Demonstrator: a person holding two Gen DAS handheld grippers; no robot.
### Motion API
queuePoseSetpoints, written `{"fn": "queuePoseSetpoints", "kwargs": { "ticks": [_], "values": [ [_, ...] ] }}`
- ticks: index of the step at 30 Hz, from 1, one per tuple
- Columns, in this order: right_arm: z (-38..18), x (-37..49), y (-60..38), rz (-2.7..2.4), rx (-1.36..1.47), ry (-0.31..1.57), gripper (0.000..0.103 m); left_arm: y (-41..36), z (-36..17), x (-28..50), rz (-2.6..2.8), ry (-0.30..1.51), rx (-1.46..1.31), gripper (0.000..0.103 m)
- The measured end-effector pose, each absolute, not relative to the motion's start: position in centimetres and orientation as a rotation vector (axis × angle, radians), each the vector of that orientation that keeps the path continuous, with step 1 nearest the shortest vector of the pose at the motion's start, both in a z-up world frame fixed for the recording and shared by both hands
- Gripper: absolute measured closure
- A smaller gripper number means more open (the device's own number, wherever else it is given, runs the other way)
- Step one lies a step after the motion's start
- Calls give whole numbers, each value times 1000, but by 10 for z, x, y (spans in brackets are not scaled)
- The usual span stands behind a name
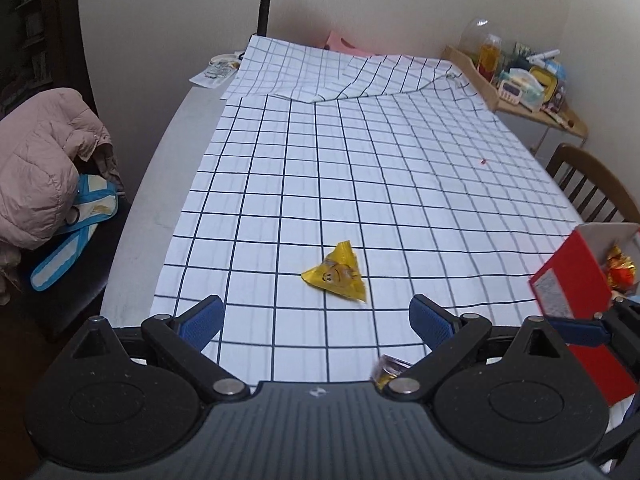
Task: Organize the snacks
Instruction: 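Withdraw both tools from the box toward the remaining candies, then grasp the yellow triangular candy with the left tool while the right tool grasps the brown square candy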
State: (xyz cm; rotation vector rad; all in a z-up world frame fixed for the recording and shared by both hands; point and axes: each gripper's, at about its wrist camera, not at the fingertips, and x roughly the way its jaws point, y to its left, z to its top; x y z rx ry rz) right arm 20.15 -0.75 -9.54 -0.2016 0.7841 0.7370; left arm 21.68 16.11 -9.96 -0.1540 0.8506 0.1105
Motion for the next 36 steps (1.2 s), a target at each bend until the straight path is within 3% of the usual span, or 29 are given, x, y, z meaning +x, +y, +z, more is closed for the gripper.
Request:
{"fn": "queuePoseSetpoints", "kwargs": {
  "ticks": [21, 30, 36],
  "values": [
    [-158, 229, 41, 812, -343, 887, 40, 153, -176, 312, 72, 992, -89, 5],
    [-161, 229, 46, 842, -360, 884, 62, 152, -184, 321, 55, 1017, -95, 41],
    [-159, 223, 47, 837, -378, 879, 64, 155, -181, 323, 46, 1006, -120, 51]
  ]
}}
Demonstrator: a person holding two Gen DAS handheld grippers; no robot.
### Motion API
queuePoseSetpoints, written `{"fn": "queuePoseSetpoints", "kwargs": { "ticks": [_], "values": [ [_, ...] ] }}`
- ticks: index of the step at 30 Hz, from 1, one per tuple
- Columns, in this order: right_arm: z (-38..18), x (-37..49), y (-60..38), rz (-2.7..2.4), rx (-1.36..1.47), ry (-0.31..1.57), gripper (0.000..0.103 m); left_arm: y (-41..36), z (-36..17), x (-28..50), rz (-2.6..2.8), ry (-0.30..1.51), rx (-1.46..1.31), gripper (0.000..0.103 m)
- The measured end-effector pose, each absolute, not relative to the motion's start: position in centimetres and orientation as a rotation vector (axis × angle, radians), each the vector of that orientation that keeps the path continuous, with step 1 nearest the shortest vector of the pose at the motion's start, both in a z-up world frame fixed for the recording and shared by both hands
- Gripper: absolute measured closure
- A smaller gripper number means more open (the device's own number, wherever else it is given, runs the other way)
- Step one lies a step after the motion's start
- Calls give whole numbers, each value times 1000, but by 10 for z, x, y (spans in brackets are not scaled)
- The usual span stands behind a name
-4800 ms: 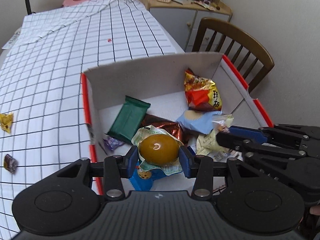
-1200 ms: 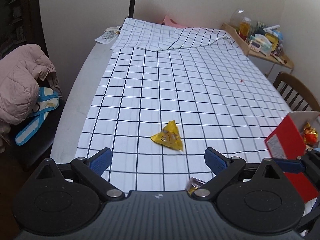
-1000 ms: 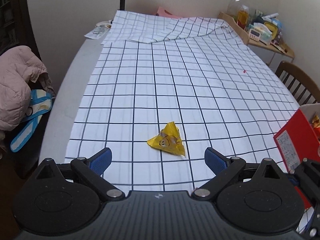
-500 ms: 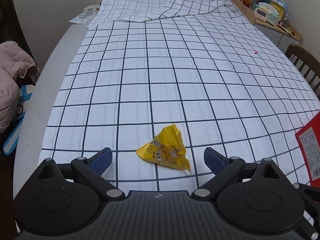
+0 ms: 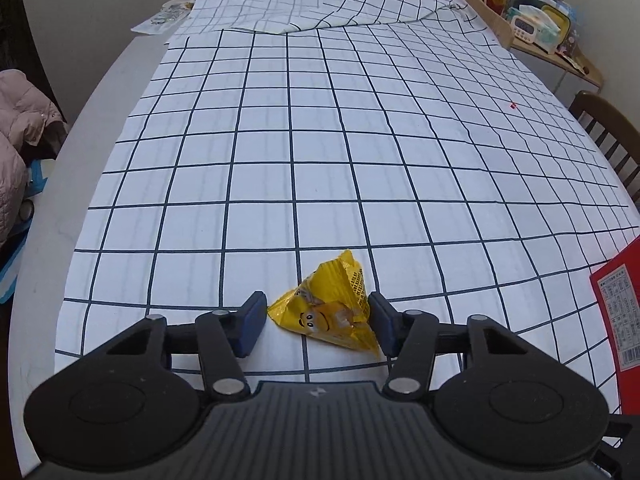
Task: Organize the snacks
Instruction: 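Grasp the yellow triangular candy with the left tool while the right tool grasps the brown square candy, then carry both candies into the red box and open both tools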
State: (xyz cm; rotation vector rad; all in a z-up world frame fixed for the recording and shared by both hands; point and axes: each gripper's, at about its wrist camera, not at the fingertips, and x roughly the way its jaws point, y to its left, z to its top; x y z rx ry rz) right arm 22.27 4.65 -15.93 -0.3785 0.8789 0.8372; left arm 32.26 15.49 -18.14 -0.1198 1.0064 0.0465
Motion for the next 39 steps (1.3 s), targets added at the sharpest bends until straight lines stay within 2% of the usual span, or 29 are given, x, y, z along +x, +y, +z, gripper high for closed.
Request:
{"fn": "queuePoseSetpoints", "kwargs": {
  "ticks": [3, 5, 6, 17, 39],
  "values": [
    [-157, 219, 44, 823, -374, 875, 64, 154, -178, 319, 48, 992, -110, 61],
    [-156, 217, 41, 807, -367, 879, 64, 153, -176, 317, 50, 987, -108, 64],
    [-155, 217, 41, 795, -364, 883, 65, 153, -175, 315, 49, 985, -106, 72],
    [-124, 200, 10, 719, -247, 883, 65, 156, -152, 283, 52, 979, -149, 72],
    [-41, 150, -99, 600, -28, 795, 65, 95, -50, 181, -33, 872, -152, 72]
  ]
}}
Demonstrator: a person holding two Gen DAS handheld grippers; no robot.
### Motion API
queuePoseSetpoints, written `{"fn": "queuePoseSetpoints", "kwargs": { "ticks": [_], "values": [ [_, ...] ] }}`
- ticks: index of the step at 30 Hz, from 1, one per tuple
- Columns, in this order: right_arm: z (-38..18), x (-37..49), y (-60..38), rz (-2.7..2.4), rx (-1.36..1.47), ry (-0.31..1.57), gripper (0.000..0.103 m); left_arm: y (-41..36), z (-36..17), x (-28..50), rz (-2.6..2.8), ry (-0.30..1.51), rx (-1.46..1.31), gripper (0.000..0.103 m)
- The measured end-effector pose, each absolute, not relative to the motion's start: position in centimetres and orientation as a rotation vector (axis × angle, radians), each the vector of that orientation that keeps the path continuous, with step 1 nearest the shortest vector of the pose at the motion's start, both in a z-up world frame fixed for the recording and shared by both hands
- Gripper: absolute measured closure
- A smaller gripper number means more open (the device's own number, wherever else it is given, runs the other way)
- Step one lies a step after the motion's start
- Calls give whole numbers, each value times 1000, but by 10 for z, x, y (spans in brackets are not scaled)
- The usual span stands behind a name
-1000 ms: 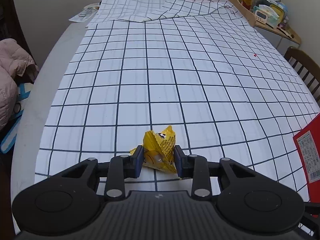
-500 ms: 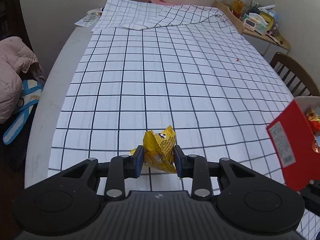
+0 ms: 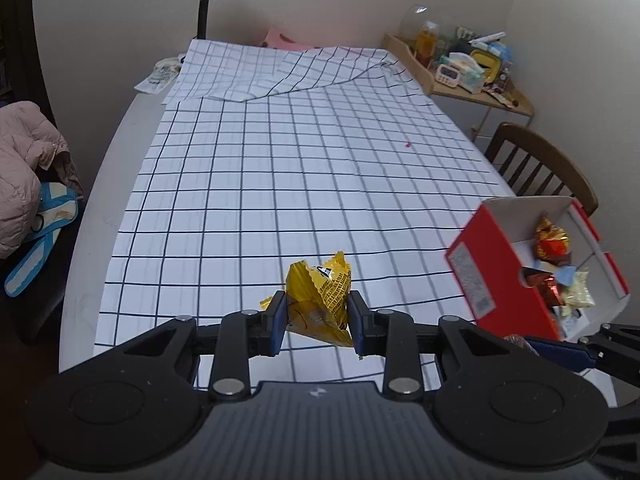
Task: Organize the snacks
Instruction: 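Carry both candies into the red box and open both tools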
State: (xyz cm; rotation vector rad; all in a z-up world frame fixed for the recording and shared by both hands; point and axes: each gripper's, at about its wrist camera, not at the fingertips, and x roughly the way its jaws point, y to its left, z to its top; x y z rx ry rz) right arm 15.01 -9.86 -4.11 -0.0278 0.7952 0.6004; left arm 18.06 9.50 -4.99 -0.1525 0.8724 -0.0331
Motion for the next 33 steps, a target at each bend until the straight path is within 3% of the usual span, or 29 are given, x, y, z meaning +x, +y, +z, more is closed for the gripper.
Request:
{"fn": "queuePoseSetpoints", "kwargs": {
  "ticks": [16, 33],
  "values": [
    [-22, 147, -218, 532, 45, 746, 65, -27, -15, 157, -107, 836, -119, 72],
    [-52, 178, -335, 448, 28, 769, 65, -161, -39, 183, -132, 897, -61, 72]
  ]
}}
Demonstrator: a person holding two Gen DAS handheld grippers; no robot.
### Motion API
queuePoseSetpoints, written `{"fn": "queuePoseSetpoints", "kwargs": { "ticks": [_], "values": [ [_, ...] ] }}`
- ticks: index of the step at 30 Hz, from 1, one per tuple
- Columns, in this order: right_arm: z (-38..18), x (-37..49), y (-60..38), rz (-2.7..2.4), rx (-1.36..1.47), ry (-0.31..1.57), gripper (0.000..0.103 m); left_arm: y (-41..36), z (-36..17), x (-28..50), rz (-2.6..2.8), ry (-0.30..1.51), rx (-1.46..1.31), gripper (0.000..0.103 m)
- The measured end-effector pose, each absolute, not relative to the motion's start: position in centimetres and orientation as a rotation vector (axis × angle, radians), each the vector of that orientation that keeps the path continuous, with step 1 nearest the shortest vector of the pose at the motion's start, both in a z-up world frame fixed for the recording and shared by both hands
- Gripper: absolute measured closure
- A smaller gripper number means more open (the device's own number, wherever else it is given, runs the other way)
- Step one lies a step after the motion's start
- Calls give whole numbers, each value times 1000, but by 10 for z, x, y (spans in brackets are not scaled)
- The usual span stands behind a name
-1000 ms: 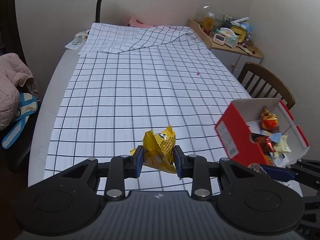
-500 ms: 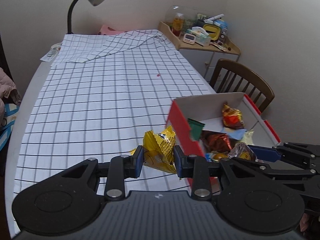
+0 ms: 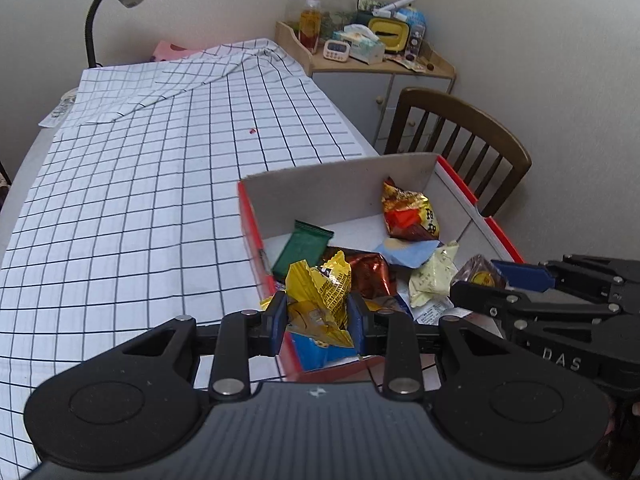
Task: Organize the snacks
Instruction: 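Carry both candies into the red box and open both tools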
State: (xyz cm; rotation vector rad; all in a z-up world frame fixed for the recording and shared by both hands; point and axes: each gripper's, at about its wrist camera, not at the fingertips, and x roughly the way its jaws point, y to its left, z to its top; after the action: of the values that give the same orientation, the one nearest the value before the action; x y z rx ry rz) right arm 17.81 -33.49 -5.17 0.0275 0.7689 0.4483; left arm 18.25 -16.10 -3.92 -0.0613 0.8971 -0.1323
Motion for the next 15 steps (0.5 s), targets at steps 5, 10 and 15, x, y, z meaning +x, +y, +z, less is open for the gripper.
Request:
{"fn": "queuePoseSetpoints", "kwargs": {
  "ticks": [5, 10, 15],
  "values": [
    [-69, 199, -358, 422, 43, 801, 65, -185, -56, 200, -131, 941, -49, 72],
    [-87, 222, -371, 395, 73, 851, 65, -199, -74, 220, -120, 999, -52, 72],
    [-100, 244, -369, 415, 97, 884, 65, -208, -92, 237, -99, 1039, -23, 72]
  ]
}}
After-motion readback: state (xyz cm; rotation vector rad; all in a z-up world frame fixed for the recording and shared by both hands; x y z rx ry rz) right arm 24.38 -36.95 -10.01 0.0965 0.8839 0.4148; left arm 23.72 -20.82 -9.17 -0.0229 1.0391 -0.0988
